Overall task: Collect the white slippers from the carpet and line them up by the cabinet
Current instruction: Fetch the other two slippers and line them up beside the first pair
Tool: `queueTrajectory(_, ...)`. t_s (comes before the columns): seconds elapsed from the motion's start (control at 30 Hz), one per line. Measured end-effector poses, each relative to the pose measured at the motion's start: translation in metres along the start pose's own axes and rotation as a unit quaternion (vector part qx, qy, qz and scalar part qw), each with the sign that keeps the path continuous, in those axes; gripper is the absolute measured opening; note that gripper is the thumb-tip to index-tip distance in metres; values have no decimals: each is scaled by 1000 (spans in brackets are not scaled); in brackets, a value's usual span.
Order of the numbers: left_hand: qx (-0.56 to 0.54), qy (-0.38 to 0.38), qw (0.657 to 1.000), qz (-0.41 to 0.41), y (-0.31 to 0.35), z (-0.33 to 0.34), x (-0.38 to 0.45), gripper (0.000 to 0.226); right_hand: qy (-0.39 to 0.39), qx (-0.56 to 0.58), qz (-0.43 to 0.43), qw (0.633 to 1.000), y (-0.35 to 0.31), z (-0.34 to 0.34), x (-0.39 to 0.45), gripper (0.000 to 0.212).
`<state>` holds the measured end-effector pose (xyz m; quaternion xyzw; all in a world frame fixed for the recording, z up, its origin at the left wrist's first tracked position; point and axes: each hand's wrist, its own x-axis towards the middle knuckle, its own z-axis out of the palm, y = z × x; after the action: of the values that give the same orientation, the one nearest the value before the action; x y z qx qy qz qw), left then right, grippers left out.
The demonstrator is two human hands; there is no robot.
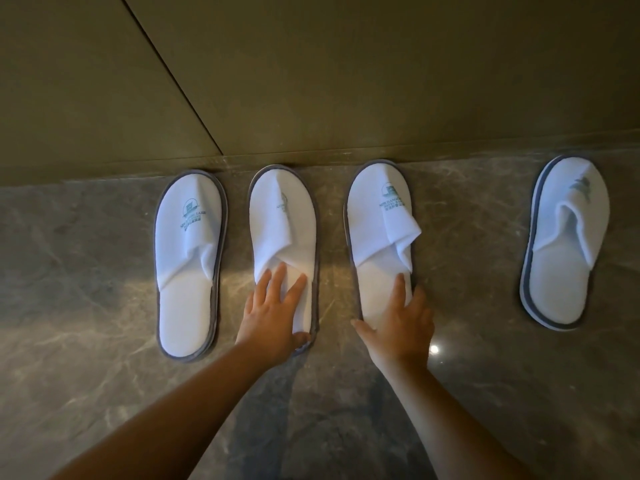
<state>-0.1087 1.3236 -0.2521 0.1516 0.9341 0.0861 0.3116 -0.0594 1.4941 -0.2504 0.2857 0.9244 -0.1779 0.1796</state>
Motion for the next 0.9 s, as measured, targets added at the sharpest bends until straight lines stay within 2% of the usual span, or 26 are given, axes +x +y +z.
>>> queueTrajectory(0.1,-22,43,999,-5,12,-4,-4,86,17,8,-14,1000,12,-11,1,97)
queueTrajectory(0.2,-25,64,996,51,37,-4,-4,81,37,12,-10,999,38,-28,6,85)
queueTrajectory(0.3,-1,40,993,109,71,-1,7,84,74,29,45,996,73,-48,16,80)
queueTrajectory(0.43,52,6,988,143,103,9,28,88,107,36,122,986,121,-68,36,84)
queueTrajectory(0.7,87,-2,988,128,114,19,42,94,165,116,190,961,162,-66,70,101)
queueTrajectory(0.9,99,-13,988,120,114,19,40,93,179,170,167,955,171,-65,77,94)
